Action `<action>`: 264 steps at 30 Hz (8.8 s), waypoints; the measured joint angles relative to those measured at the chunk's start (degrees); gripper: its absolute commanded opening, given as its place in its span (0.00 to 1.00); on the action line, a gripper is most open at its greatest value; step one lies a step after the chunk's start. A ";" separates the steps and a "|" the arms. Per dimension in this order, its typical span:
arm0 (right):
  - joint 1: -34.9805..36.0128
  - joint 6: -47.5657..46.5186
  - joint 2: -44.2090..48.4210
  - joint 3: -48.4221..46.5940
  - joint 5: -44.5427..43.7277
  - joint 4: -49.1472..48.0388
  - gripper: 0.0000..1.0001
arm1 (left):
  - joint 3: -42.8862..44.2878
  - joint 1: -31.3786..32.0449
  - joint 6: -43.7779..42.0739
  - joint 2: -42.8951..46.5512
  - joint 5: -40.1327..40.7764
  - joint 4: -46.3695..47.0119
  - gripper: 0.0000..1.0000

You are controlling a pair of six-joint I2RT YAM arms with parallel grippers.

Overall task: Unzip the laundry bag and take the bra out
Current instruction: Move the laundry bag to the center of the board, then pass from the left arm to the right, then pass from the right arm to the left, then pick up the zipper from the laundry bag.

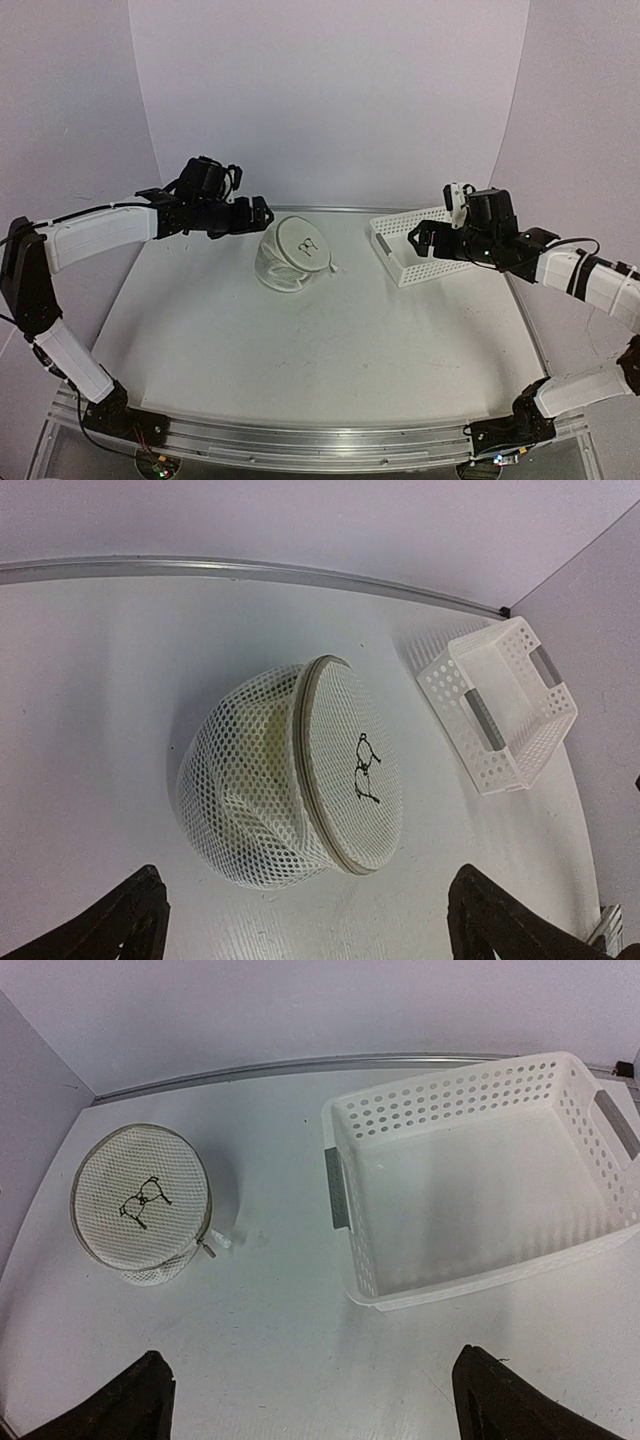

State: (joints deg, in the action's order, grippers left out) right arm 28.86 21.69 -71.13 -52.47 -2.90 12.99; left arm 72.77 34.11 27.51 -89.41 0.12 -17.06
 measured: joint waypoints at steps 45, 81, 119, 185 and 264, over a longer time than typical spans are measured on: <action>0.00 -1.27 9.11 4.98 1.14 1.97 0.98 | 24.57 -1.20 4.07 -27.26 -12.55 -16.06 0.07; 5.60 -3.50 -15.12 1.16 28.50 -12.28 0.93 | -3.39 0.85 -13.25 -0.90 -45.90 -11.58 0.00; 11.52 4.96 -18.08 1.33 47.36 -24.83 0.00 | -6.91 1.77 -16.65 -0.11 -55.01 -4.90 0.40; 21.94 39.65 -22.51 -2.73 22.95 -51.47 0.14 | -39.21 0.55 41.59 19.56 -35.43 51.56 0.00; 34.25 28.92 -34.10 -19.65 8.00 -15.69 0.39 | -41.42 -0.81 47.52 16.24 -22.47 46.03 0.00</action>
State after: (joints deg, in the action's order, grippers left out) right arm 63.11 50.61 -105.23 -72.12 5.10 -2.70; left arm 31.35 33.30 75.02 -73.17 -22.35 28.97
